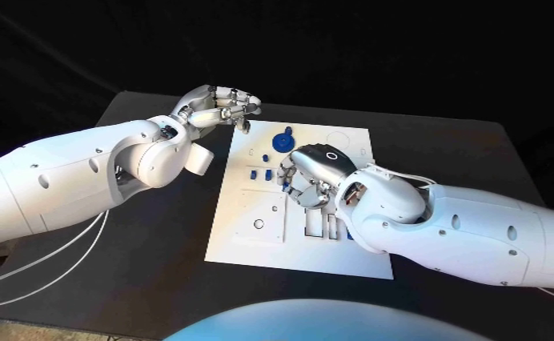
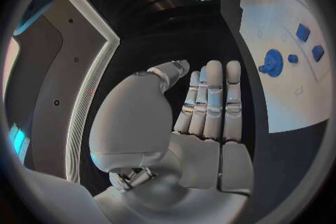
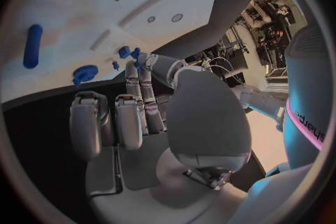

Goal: Assemble the parts on the task board

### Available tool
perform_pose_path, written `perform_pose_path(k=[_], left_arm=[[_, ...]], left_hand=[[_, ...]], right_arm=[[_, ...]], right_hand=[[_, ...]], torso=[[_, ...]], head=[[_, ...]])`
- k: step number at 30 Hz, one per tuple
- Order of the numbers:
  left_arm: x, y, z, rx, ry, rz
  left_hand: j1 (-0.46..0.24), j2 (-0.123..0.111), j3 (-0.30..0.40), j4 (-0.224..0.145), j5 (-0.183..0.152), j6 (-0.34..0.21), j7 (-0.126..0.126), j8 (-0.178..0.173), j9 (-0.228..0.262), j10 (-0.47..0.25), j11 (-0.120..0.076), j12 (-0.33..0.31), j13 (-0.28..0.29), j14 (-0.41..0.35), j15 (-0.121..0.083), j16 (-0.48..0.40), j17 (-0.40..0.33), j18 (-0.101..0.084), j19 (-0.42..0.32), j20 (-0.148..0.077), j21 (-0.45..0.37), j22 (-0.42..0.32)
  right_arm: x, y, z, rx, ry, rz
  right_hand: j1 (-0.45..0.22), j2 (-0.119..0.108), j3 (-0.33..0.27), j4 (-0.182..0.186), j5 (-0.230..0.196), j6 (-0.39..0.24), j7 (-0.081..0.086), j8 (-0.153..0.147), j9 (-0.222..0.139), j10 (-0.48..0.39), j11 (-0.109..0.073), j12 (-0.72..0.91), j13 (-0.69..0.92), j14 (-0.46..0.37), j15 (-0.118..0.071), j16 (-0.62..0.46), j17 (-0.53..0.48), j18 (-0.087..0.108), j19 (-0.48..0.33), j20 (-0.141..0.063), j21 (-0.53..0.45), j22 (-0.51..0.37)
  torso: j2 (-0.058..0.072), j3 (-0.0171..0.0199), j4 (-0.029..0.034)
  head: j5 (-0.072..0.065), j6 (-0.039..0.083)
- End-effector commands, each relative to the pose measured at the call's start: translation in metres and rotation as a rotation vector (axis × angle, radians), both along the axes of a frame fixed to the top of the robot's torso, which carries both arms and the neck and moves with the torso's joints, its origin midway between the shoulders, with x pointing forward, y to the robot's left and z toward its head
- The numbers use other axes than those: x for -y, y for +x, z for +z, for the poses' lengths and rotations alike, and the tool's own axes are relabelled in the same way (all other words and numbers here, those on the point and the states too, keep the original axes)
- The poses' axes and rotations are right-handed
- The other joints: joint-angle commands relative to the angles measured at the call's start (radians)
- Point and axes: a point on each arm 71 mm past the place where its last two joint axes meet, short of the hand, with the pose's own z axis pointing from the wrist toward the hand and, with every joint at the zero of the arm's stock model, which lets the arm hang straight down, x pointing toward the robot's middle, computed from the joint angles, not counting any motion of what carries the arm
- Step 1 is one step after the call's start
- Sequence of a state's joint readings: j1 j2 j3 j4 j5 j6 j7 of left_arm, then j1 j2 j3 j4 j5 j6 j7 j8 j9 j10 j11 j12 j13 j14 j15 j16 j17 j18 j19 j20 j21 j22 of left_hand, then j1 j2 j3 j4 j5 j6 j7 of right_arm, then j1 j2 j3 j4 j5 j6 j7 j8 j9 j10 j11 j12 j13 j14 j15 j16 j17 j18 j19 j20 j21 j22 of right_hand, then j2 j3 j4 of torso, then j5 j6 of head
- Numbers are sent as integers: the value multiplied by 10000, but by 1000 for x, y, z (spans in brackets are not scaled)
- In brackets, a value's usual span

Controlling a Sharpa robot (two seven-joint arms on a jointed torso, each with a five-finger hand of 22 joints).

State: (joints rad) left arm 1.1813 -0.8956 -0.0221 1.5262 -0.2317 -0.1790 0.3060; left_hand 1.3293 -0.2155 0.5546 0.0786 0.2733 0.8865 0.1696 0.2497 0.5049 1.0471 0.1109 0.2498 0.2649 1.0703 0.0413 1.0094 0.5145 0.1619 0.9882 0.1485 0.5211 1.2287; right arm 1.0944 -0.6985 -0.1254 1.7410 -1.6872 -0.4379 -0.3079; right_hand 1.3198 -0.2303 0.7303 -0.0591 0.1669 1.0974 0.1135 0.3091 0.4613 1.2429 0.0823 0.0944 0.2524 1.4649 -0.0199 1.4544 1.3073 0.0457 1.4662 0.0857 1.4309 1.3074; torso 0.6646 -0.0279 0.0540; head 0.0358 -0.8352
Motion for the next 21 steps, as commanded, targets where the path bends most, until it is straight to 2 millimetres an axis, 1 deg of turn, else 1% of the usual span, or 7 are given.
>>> perform_pose_path(k=[1, 4, 8, 14, 16, 21], left_arm=[[5, 0, 1, 46, -149, -181], [7, 0, 1, 44, -165, -218], [9, 0, 1, 37, -176, -253], [10, 0, 1, 26, -186, -292], [10, 0, 1, 21, -187, -301], [11, 0, 1, 4, -187, -326]], left_hand=[[82, 22, -6, -36, -16, -37, -2, 52, 17, -72, 19, 24, -9, -9, -2, -35, -15, 177, 49, -17, -32, -14], [82, 22, -6, -36, -16, -37, -2, 52, 17, -72, 19, 24, -9, -9, -2, -35, -15, 177, 49, -17, -32, -14], [80, 22, -9, -36, -16, -35, -1, 58, 19, -77, 21, 25, -10, -11, 0, -39, -17, 176, 51, -16, -37, -14], [80, 22, -9, -36, -16, -35, -1, 58, 19, -77, 21, 25, -10, -11, 0, -39, -17, 176, 51, -16, -37, -14], [78, 21, -13, -38, -15, -36, 0, 63, 21, -80, 22, 27, -11, -12, 2, -42, -18, 176, 52, -15, -42, -13], [78, 21, -13, -38, -15, -36, 0, 63, 21, -80, 22, 27, -11, -12, 2, -42, -18, 176, 52, -15, -42, -13]], right_arm=[[-8, -5, -10, -160, -25, 337], [-12, -8, -18, -320, -39, 411], [-16, -10, -25, -456, -52, 478], [-19, -12, -32, -572, -66, 506], [-19, -12, -34, -600, -75, 512], [-19, -12, -36, -641, -113, 488]], right_hand=[[-101, 17, -45, -10, 53, -27, 15, -11, 15, 305, -327, 35, 21, 562, -45, -32, 303, -156, 446, -50, -26, 2240], [-129, 23, -52, -5, 70, -52, 25, -25, 24, 280, -313, 3, 25, 558, -37, -42, 282, -152, 438, -45, -43, 2234], [-129, 23, -52, -5, 70, -52, 25, -25, 24, 280, -313, 3, 25, 558, -37, -42, 282, -152, 438, -45, -43, 2234], [-129, 23, -52, -5, 70, -52, 25, -25, 24, 280, -313, 3, 25, 558, -37, -42, 282, -152, 438, -45, -43, 2234], [-140, 29, -54, -7, 78, -69, 30, -35, 31, 266, -307, -18, 28, 560, -31, -41, 284, -151, 435, -41, -48, 2232], [-140, 29, -54, -7, 78, -69, 30, -35, 31, 266, -307, -18, 28, 560, -31, -41, 284, -151, 435, -41, -48, 2232]], torso=[[0, 0, 7], [-6, -4, 5], [1, 5, -4], [9, 8, 0], [8, 9, -5], [13, 8, -9]], head=[[156, -49], [250, -83], [381, -114], [520, -182], [587, -222], [646, -271]])
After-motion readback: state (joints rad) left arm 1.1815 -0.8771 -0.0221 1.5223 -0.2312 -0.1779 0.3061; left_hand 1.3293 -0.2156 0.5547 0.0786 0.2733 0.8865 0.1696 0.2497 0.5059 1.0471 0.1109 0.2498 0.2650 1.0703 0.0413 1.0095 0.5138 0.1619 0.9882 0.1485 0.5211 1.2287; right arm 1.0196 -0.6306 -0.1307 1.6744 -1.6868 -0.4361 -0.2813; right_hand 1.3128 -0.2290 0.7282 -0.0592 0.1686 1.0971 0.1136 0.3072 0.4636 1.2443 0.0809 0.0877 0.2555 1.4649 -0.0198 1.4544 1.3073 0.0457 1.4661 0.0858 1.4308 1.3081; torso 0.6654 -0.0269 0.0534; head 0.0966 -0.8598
